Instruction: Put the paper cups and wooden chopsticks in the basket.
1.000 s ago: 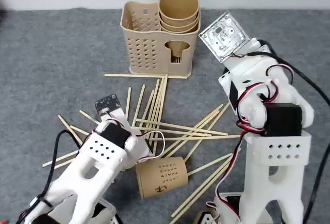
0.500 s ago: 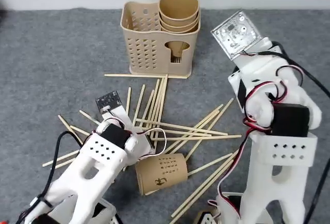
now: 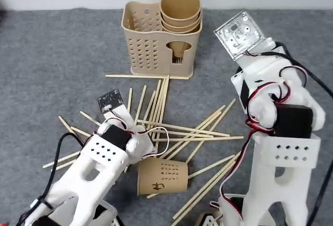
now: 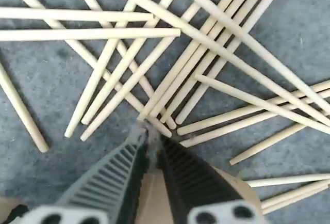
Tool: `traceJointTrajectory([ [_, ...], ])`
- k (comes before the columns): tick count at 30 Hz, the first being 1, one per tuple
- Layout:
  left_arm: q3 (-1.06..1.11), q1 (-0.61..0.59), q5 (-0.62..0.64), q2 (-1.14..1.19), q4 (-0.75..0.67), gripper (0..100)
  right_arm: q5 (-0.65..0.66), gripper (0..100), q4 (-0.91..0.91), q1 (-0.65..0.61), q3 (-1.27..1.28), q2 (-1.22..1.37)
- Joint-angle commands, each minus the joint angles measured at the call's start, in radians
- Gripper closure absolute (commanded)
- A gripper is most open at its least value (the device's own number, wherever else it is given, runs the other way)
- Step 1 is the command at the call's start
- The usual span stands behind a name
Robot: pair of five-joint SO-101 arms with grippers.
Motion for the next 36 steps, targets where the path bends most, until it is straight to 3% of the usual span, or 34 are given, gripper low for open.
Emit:
traceJointTrajectory([
  [1, -0.013, 0.002, -0.006, -0.006, -0.015, 99, 0.003, 76.5, -0.022, 0.010, -0.005, 0.002],
  [5, -0.054, 0.002, -0.006, -0.008, -0.008, 99, 0.003, 76.5, -0.067, 0.012, -0.005, 0.002],
  [13, -0.361, 0.002, -0.008, 0.000, 0.087, 99, 0.003, 83.0, -0.074, 0.025, -0.005, 0.001],
  [19, -0.489, 0.002, -0.077, -0.006, 0.189, 99, 0.000, 83.1, -0.074, 0.067, -0.005, 0.001],
  [27, -0.618, -0.005, -0.077, -0.006, 0.198, 99, -0.109, 83.1, -0.067, 0.082, -0.005, 0.001],
  [30, -0.736, -0.063, -0.087, 0.002, 0.193, 99, -0.109, 83.2, -0.065, 0.082, -0.005, -0.007],
  [36, -0.920, -0.272, -0.362, 0.002, 0.095, 99, -0.109, 83.0, -0.064, 0.119, 0.031, -0.012],
])
